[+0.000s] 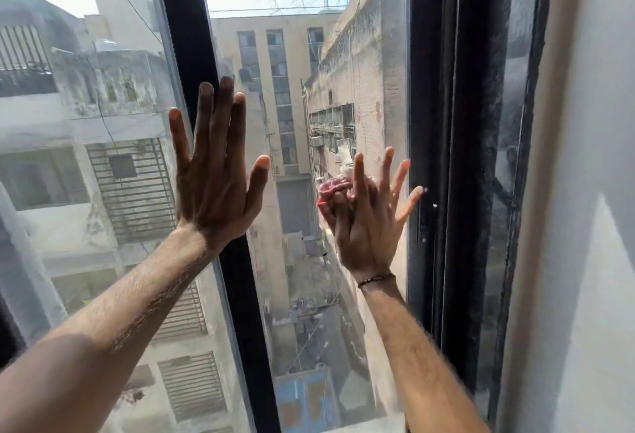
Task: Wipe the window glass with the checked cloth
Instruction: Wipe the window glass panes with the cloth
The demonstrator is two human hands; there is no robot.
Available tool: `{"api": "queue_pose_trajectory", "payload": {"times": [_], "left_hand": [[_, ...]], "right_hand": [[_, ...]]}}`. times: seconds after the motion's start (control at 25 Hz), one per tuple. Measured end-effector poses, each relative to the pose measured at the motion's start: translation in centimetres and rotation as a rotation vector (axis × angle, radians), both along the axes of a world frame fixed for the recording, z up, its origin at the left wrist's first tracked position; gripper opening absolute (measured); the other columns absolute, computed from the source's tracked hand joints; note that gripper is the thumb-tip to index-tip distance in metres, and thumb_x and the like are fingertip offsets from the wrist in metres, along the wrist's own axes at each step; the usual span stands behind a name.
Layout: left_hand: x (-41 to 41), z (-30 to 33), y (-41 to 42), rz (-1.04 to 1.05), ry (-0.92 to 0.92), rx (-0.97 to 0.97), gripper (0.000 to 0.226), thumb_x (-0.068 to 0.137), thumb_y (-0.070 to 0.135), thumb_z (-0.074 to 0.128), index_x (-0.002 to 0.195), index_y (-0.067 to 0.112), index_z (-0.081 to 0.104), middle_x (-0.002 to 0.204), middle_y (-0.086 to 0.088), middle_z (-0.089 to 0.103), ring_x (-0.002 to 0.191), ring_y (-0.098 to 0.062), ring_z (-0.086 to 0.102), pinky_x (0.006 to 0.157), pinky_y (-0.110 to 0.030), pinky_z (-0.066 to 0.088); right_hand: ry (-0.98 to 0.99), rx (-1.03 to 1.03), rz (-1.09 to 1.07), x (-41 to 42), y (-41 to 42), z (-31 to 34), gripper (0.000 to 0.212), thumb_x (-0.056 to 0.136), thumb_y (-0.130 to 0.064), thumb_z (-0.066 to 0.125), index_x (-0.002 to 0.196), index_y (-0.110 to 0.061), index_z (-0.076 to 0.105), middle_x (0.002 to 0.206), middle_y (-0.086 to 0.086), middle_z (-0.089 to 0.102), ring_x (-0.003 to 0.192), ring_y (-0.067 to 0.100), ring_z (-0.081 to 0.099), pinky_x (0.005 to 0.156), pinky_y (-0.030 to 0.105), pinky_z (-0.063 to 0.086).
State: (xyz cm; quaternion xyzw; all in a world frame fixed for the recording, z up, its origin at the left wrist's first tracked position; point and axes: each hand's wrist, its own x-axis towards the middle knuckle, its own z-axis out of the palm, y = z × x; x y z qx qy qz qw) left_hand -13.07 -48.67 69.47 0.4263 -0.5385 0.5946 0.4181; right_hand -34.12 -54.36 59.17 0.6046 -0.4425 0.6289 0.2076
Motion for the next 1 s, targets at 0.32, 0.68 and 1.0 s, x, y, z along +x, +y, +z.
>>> {"api": "queue_pose_trajectory", "payload": {"times": [0.32,0.68,1.0], "left_hand": [[-0.3,0.1,-0.3,0.011,0.000,-0.036,0.076,0.107,0.051,0.023,0.172,0.012,0.017,0.179,0.002,-0.005,0.167,-0.017,-0.010,0.132,-0.046,-0.020],[-0.4,-0.1,-0.2,-0.021,0.009,-0.020,0.076,0.108,0.053,0.014,0.172,0.012,0.007,0.179,-0.001,-0.003,0.167,-0.020,-0.007,0.133,-0.050,-0.017],[0.1,-0.3,-0.4,-0.046,0.017,-0.014,0.074,0.108,0.048,0.017,0.172,0.011,0.010,0.179,-0.002,-0.005,0.168,-0.022,-0.005,0.133,-0.049,-0.017]], "right_hand": [[0.347,-0.229,0.068,8.5,1.4,1.8,0.067,0.111,-0.044,0.032,0.170,-0.027,0.005,0.180,0.002,-0.007,0.168,0.033,0.000,0.132,0.067,-0.001],[-0.185,-0.044,-0.065,0.5,-1.6,4.2,0.069,0.112,-0.048,0.021,0.169,-0.022,-0.006,0.180,0.009,-0.010,0.167,0.038,-0.007,0.133,0.067,-0.004],[0.141,-0.009,0.038,0.1,0.9,-2.1,0.076,0.111,-0.056,0.034,0.169,-0.019,0.001,0.178,0.015,0.001,0.166,0.035,-0.011,0.133,0.067,-0.001]]}}
